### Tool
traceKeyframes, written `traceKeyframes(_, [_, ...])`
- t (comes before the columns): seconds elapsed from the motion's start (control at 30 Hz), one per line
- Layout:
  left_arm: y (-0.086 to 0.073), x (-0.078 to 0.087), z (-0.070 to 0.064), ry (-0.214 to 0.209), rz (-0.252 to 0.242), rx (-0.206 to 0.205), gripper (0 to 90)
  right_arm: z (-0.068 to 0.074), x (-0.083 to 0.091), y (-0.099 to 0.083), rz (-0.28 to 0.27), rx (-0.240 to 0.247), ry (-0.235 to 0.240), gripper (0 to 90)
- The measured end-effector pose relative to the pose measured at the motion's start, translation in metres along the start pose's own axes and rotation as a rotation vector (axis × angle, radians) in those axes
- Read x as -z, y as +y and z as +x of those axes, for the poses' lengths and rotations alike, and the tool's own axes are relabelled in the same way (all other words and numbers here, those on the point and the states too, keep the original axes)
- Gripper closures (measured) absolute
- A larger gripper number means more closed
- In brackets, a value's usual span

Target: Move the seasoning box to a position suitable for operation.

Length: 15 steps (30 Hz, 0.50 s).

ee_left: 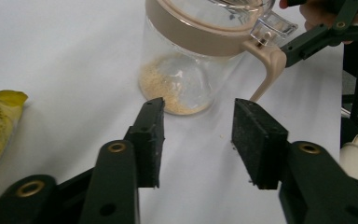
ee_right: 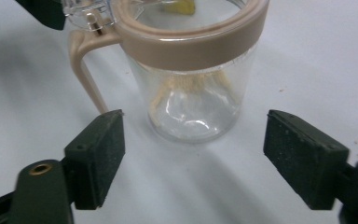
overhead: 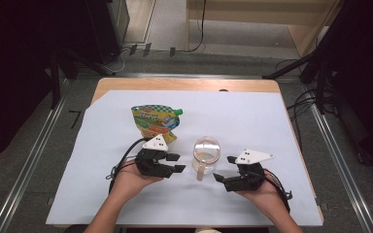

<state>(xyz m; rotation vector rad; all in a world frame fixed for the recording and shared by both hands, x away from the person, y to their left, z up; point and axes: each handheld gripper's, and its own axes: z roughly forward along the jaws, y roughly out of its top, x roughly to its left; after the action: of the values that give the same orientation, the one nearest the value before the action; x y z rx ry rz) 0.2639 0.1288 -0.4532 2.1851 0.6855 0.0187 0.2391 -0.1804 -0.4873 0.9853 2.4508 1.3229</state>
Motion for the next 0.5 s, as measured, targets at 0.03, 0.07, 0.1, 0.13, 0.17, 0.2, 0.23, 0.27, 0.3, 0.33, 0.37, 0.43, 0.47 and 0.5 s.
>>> traceKeyframes(0.03, [0.001,-0.001,-0.001,0.003,0.001,0.002,56.6,0.000,0.003,0.000,0.000,0.001,-0.004,23.6])
traceKeyframes(0.07, [0.001,-0.001,-0.001,-0.002,0.003,0.002,59.2,0.000,0.006,-0.001,-0.005,0.002,-0.005,25.1])
traceKeyframes(0.1, [0.002,-0.002,-0.002,-0.005,0.003,0.007,64.0,0.000,0.009,-0.001,-0.013,-0.001,-0.005,28.1])
traceKeyframes(0.13, [0.004,-0.002,-0.003,0.002,-0.003,0.006,64.0,0.000,0.009,-0.001,-0.013,-0.001,-0.005,28.1])
traceKeyframes(0.17, [0.005,-0.002,-0.003,-0.003,-0.011,0.010,67.8,0.000,0.011,0.000,-0.012,-0.002,-0.010,30.2])
traceKeyframes(0.2, [0.007,-0.003,-0.004,-0.007,-0.019,0.009,69.2,0.000,0.012,0.000,-0.016,-0.003,-0.014,31.0])
traceKeyframes(0.23, [0.008,-0.003,-0.004,-0.010,-0.020,0.010,70.4,-0.001,0.013,0.000,-0.016,-0.009,-0.021,31.7])
traceKeyframes(0.27, [0.008,-0.005,-0.004,-0.017,-0.019,0.009,71.2,-0.002,0.014,0.000,-0.016,-0.011,-0.024,33.0])
traceKeyframes(0.3, [0.009,-0.006,-0.004,-0.018,-0.018,0.013,72.4,-0.003,0.016,-0.001,-0.015,-0.016,-0.033,33.8])
traceKeyframes(0.33, [0.009,-0.007,-0.004,-0.021,-0.014,0.008,73.9,-0.004,0.016,-0.001,-0.015,-0.023,-0.034,35.5])
traceKeyframes(0.37, [0.009,-0.008,-0.003,-0.025,-0.009,0.007,76.1,-0.006,0.017,-0.001,-0.015,-0.024,-0.035,38.9])
traceKeyframes(0.43, [0.010,-0.011,-0.002,-0.036,-0.004,0.006,80.6,-0.009,0.016,-0.002,-0.011,-0.018,-0.020,44.6])
traceKeyframes(0.47, [0.011,-0.011,-0.001,-0.052,-0.001,0.003,83.6,-0.011,0.015,-0.001,-0.012,-0.021,-0.010,46.7])
traceKeyframes(0.5, [0.012,-0.011,-0.001,-0.060,-0.002,-0.002,86.6,-0.013,0.014,-0.001,-0.014,-0.025,0.001,47.7])
